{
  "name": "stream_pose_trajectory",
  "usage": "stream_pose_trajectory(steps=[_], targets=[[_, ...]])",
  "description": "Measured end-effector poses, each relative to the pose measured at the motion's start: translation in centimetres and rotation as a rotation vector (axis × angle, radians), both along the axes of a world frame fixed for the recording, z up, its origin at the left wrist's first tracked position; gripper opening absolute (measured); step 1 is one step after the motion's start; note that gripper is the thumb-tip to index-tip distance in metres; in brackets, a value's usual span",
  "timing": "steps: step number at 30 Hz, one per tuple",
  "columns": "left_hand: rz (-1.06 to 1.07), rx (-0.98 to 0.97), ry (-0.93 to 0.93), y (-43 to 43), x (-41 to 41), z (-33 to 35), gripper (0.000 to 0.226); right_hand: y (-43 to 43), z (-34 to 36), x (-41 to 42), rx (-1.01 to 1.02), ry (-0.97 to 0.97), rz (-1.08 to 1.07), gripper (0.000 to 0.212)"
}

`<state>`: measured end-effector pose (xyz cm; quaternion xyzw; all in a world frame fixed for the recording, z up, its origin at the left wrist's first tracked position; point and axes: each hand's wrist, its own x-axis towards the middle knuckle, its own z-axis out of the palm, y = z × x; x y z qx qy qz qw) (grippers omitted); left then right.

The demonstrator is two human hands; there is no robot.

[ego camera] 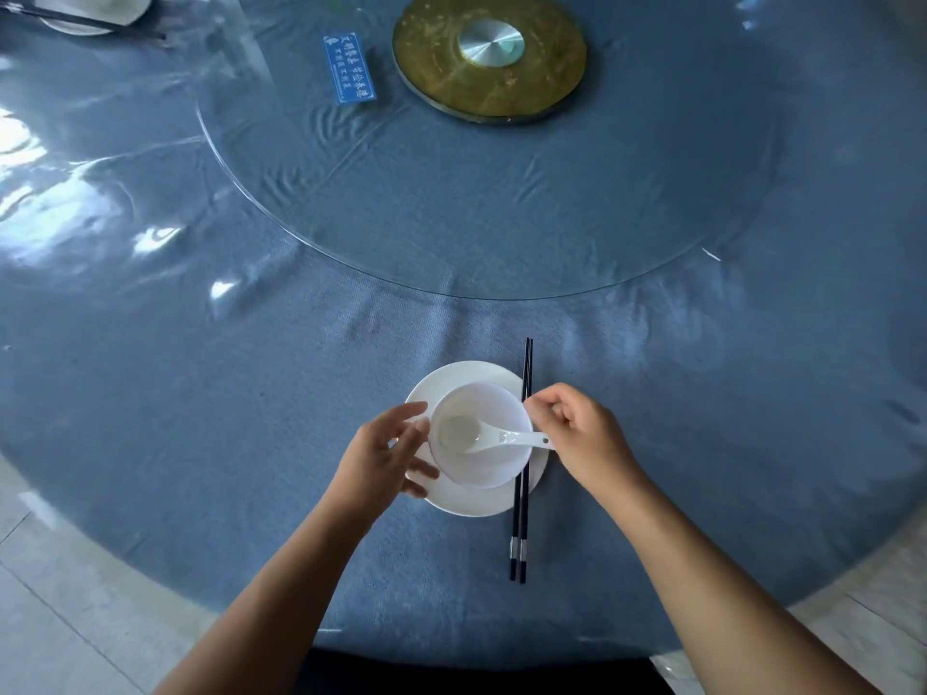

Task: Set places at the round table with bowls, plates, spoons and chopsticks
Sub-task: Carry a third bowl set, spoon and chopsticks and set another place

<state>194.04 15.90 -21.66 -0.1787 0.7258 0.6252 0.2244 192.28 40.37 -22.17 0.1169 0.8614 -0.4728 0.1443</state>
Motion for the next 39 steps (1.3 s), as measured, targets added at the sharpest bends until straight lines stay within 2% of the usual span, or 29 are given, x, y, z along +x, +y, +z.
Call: stream_pose_trajectory(steps=[2,4,5,9,14,18,24,26,29,31,39], targets=[[0.031,-0.208,0.085,-0.9,-0.1,-0.5,0.018,0.8,-0.2,0.4,-0.028,-0.008,-0.155,0.035],[0.023,-0.447,0.120,-1.9,-0.3,-1.1,0.015,1.5,-0.9,1.1,-0.006,-0.046,-0.229,0.028],[0.000,-0.506,0.109,-2.2,-0.3,-1.2,0.015,1.7,-1.4,1.6,0.011,-0.079,-0.224,0.025],[-0.112,-0.514,0.059,-2.5,-0.3,-1.9,0.019,1.3,-2.5,2.6,0.029,-0.190,-0.121,0.017],[-0.184,-0.439,0.076,-2.0,-0.1,-2.4,0.029,0.5,-2.5,2.3,0.156,-0.143,-0.073,0.026],[-0.158,-0.455,0.140,-1.6,0.5,-2.8,0.031,0.3,-2.4,2.2,0.232,-0.134,-0.022,0.017],[-0.195,-0.486,0.165,-1.6,0.4,-2.6,0.030,0.7,-2.3,2.4,0.166,-0.157,-0.036,0.024],[-0.231,-0.526,0.168,-1.6,0.4,-2.3,0.031,0.8,-2.2,2.5,0.116,-0.155,-0.070,0.026],[-0.302,-0.689,0.158,-1.6,0.7,-1.5,0.034,1.1,-1.7,3.3,0.057,-0.159,-0.128,0.025],[-0.314,-0.753,0.174,-1.9,1.5,-0.8,0.028,1.5,-1.1,4.1,0.034,-0.147,-0.146,0.022],[-0.303,-0.912,0.206,-2.1,8.3,2.6,0.019,4.5,3.3,7.5,0.065,-0.153,-0.029,0.018]])
